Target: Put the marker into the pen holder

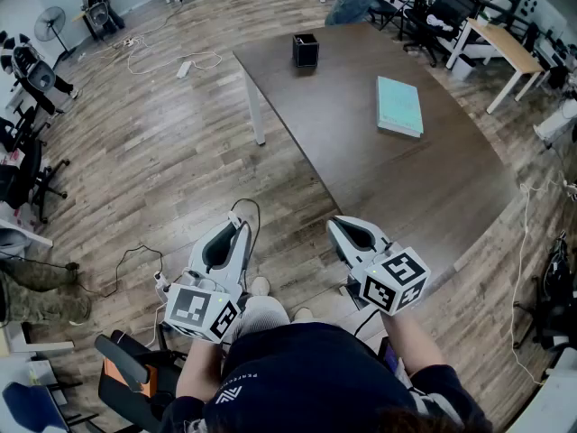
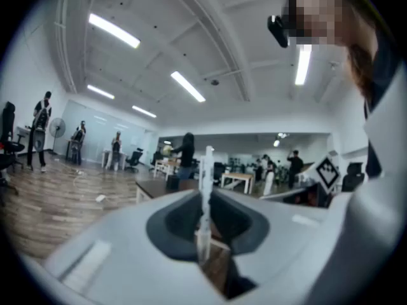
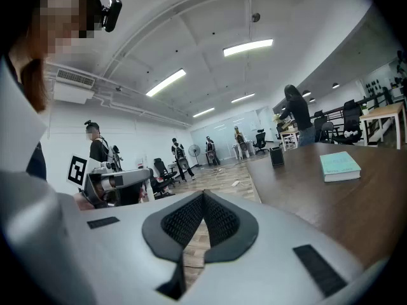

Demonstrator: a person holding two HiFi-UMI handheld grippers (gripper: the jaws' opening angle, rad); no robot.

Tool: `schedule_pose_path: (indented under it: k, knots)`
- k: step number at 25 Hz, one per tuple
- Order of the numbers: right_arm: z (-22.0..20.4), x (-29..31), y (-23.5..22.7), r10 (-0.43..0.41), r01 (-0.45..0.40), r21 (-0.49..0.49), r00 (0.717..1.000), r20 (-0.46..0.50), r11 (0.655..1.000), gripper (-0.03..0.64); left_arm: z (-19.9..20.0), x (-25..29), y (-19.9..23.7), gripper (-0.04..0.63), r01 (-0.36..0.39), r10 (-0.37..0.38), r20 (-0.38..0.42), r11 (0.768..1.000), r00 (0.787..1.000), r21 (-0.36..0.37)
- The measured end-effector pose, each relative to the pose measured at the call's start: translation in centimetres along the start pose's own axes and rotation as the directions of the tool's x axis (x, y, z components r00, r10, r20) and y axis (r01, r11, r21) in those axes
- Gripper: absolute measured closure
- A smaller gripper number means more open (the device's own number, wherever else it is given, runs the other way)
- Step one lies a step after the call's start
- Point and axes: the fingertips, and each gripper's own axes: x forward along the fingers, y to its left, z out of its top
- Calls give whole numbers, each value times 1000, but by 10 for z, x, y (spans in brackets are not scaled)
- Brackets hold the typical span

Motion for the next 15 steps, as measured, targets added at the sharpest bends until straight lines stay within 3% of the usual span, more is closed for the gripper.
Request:
schedule_pose_path:
  k: [7, 15]
  knots:
    - [7, 34, -3, 4, -4, 53, 1000, -1, 999, 615, 1, 6, 32, 546, -13, 13, -5, 1000, 1000, -16]
    - [16, 94, 6, 21, -20, 42, 999, -33, 999, 615, 2, 13, 88, 546, -28, 28, -1, 998, 1000, -48]
